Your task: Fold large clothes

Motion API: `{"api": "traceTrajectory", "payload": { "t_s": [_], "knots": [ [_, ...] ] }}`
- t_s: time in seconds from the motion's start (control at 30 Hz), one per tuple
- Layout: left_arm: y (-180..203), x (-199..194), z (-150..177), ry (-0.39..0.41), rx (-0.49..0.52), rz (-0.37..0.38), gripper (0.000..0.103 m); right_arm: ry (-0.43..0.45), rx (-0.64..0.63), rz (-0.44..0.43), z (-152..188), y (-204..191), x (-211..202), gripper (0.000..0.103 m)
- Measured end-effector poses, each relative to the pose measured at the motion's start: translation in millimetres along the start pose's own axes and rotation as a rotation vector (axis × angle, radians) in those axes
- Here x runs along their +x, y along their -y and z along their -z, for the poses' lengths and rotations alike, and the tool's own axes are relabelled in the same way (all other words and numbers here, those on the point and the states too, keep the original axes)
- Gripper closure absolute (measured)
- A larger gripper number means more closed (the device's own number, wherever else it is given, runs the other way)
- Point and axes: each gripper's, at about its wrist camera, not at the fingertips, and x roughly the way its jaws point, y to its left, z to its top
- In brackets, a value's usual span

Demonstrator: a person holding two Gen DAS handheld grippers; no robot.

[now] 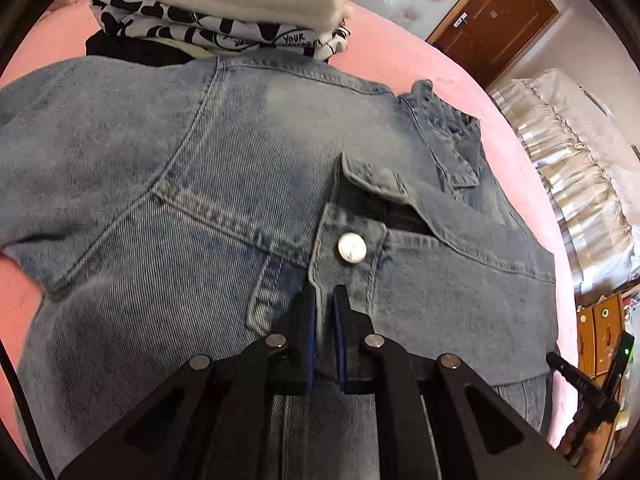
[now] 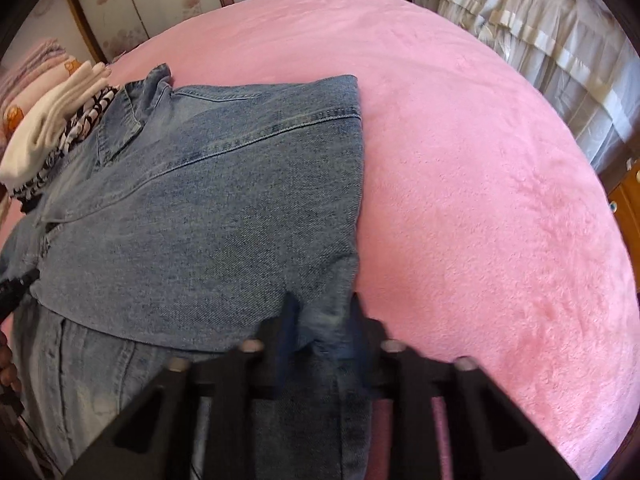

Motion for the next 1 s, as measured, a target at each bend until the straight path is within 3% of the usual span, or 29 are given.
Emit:
{"api": "traceTrajectory", "payload": {
  "t_s": [0.07, 0.17, 0.23, 0.3, 0.37, 0.47, 0.6, 0.67, 0.73, 0.77, 0.83, 0.9, 0.93, 0.97, 1.0],
  "knots": [
    [4.2, -0.5, -4.6, -0.021, 0.009, -0.008, 0.093, 0.004, -0.017, 0.019, -0.9, -3.5, -2.0, 0.085],
    [7.1, -7.8, -18.0, -0.041, 0.027, -0.021, 0.065, -0.006, -0.003, 0.009, -6.3, -2.3, -11.2, 0.080],
    [2.9, -20.8, -27.5, 0.008, 0.021, -0.007, 0.036, 0.011, 0.008, -0.028, -10.8, -1.1, -19.5, 0.068],
    [-0.3, -29.3, -40.2, 0.057, 0.000, 0.011, 0.028, 0.050, 0.020, -0.066, -18.3, 0.8, -28.7, 0.052],
    [-0.4, -25.2, -56.4, 0.049, -0.030, 0.022, 0.028, 0.070, 0.030, -0.075, -28.3, 3.2, -31.3, 0.047],
    [4.6, 3.2, -79.1, -0.038, -0.060, 0.080, 0.028, 0.070, 0.037, -0.072, -50.2, 3.4, -21.7, 0.047],
    [16.9, 47.3, -91.4, -0.190, -0.034, 0.113, 0.033, 0.045, 0.070, -0.083, -86.4, 10.4, 6.9, 0.047],
    [21.6, 58.0, -90.8, -0.209, -0.010, 0.098, 0.037, 0.032, 0.104, -0.078, -104.1, 16.3, 22.2, 0.047],
    [27.6, 60.6, -88.9, -0.202, 0.031, 0.092, 0.064, 0.024, 0.126, -0.069, -114.5, 20.8, 32.6, 0.047],
    [29.0, 60.0, -87.1, -0.199, 0.042, 0.088, 0.064, 0.021, 0.143, -0.063, -121.2, 24.3, 39.4, 0.047],
    [32.8, 58.4, -85.6, -0.185, 0.056, 0.103, 0.081, -0.001, 0.167, -0.074, -128.9, 28.9, 51.8, 0.047],
    [41.0, 55.5, -86.2, -0.157, 0.085, 0.079, 0.083, -0.018, 0.185, -0.086, -131.8, 32.4, 64.0, 0.048],
    [47.0, 52.5, -87.9, -0.135, 0.109, 0.067, 0.084, -0.018, 0.175, -0.077, -131.4, 31.1, 67.3, 0.052],
    [51.5, 49.4, -90.7, -0.112, 0.130, 0.059, 0.084, -0.008, 0.153, -0.053, -131.4, 28.6, 67.1, 0.085],
    [54.8, 45.3, -94.9, -0.086, 0.145, 0.051, 0.084, 0.000, 0.133, -0.025, -130.6, 24.9, 65.1, 0.090]
  ]
}}
